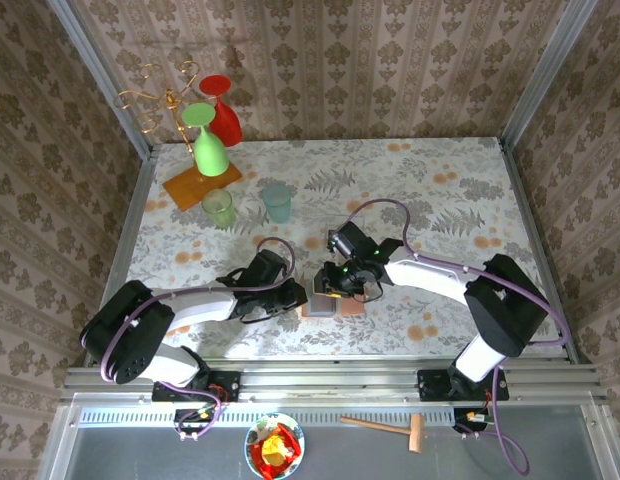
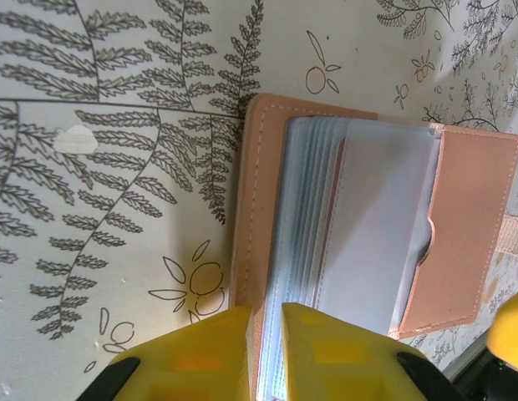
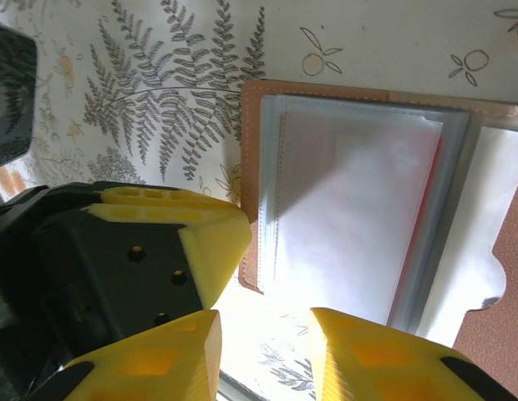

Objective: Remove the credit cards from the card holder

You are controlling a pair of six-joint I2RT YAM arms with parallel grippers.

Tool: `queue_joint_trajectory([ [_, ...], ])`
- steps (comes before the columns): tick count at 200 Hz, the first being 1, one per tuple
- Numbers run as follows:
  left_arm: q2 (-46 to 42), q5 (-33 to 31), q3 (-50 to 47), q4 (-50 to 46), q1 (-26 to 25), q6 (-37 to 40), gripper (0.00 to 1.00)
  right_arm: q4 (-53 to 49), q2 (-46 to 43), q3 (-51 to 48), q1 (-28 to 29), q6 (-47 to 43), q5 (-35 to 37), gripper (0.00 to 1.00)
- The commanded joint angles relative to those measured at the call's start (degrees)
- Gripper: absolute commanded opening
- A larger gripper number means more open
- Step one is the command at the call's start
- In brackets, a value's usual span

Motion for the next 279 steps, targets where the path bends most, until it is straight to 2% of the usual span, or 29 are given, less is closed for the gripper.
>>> queue_joint_trajectory([
  [1,0.8,-0.2,-0.5,-0.5,-0.1,-0.4,0.18,0.6,1.6,0.1,0.4,1.4,1.0,0.35],
  [144,1.9,0.1,-0.8,-0.8,-0.1,-0.8,0.18,-0.1,5.4,-0.6,0.8,0.8,3.6,0.38],
  [279,1.9,0.2,-0.4,-2.1,0.2,-0.3,0.18,-0.4,4.5,-2.0,-0.5,0.2,4.0,0.38],
])
